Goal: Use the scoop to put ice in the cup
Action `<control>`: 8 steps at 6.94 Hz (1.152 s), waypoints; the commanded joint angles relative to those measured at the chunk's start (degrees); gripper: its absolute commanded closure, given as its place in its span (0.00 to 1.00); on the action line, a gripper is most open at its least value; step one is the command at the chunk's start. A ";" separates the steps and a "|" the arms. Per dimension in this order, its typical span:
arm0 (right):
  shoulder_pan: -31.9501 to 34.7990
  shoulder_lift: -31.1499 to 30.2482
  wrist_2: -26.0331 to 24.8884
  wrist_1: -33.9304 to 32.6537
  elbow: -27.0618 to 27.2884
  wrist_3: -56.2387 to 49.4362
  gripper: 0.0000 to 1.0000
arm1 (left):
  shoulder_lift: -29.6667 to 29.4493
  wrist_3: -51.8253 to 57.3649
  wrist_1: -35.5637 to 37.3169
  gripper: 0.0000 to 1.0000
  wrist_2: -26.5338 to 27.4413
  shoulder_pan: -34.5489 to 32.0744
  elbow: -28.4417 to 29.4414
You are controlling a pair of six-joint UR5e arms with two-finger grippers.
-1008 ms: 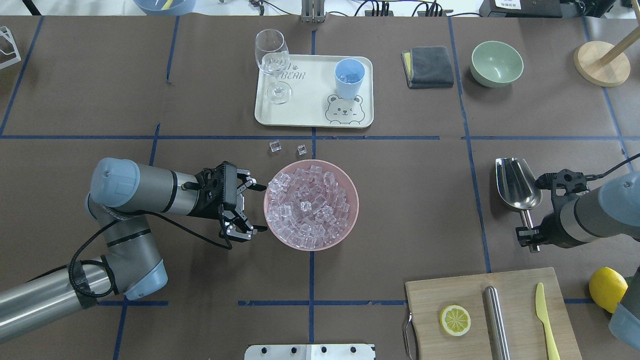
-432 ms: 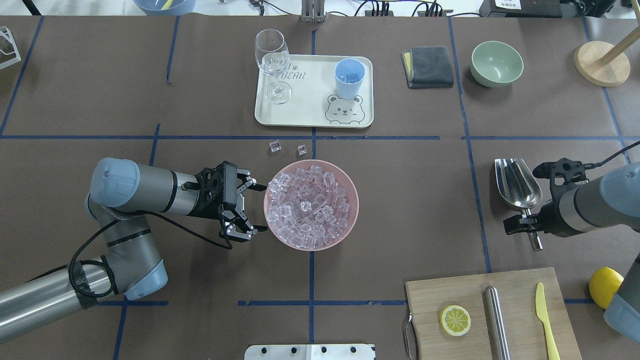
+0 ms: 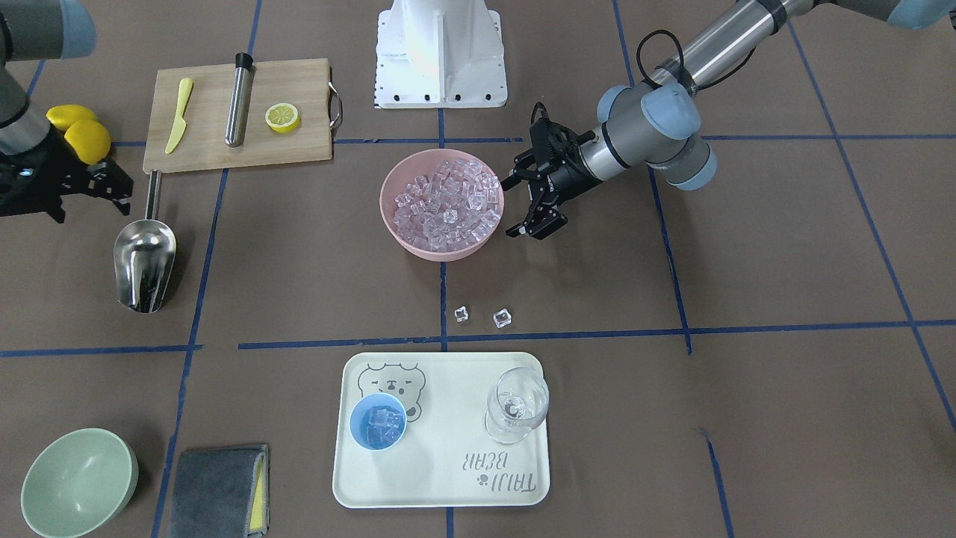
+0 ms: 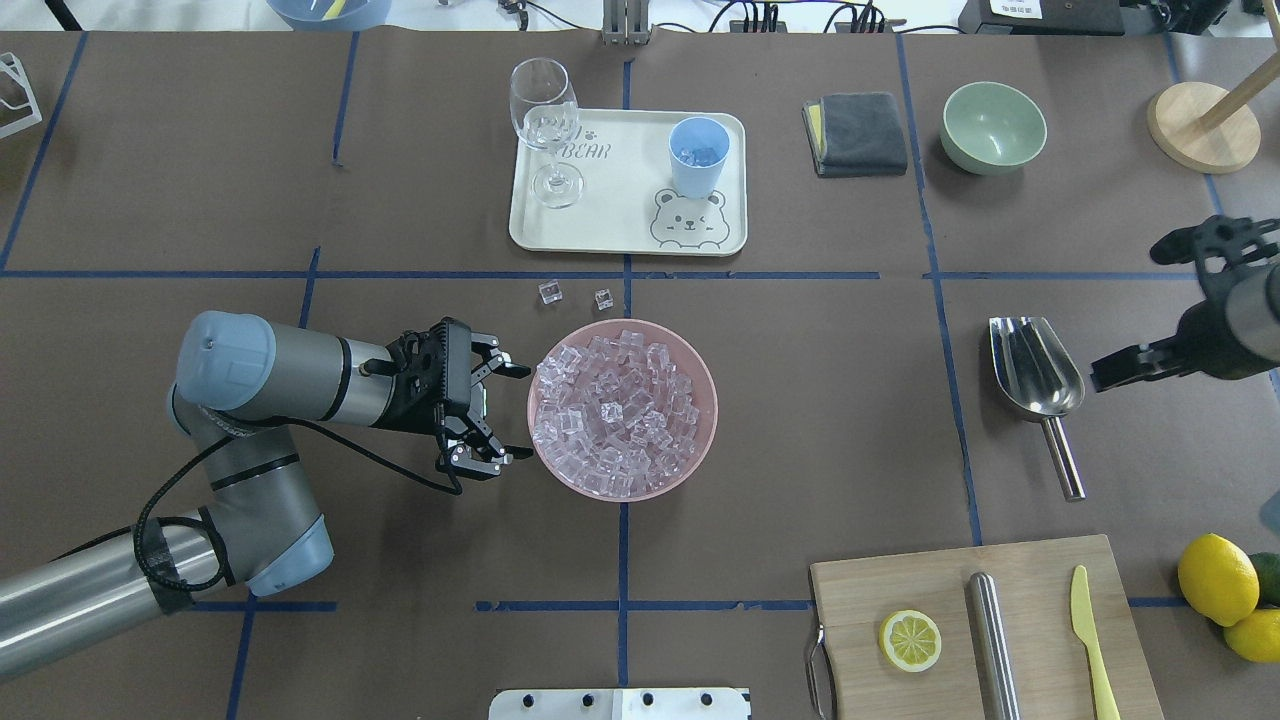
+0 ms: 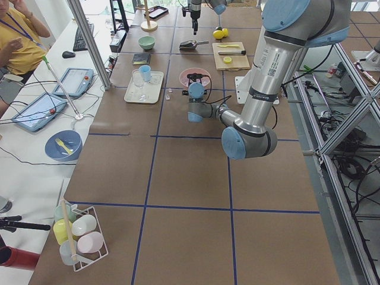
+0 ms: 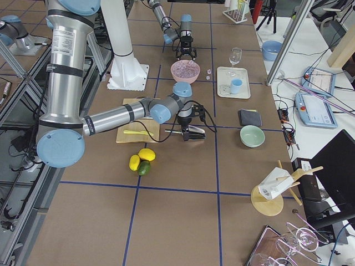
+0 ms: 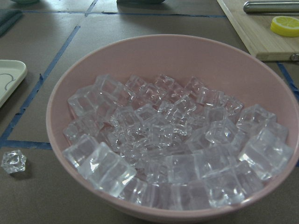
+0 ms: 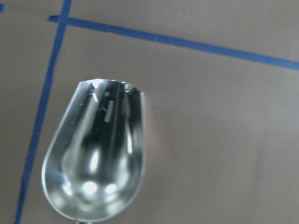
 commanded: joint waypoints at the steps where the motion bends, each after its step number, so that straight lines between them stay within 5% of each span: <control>1: 16.20 -0.41 6.87 -12.53 0.05 -26.71 0.00 | 0.46 0.32 0.64 0.00 -0.10 -1.36 -0.18; 4: 32.85 -1.55 8.56 -27.24 0.31 -45.27 0.00 | 0.81 0.41 7.11 0.00 0.78 -4.61 -1.57; 6: 33.32 -3.56 8.38 -27.80 -0.12 -43.97 0.00 | 2.21 0.32 7.76 0.00 0.70 -11.88 -3.78; 8: 33.32 -5.24 8.39 -27.27 -1.09 -40.39 0.00 | 2.57 0.41 16.25 0.00 0.78 -17.52 -3.70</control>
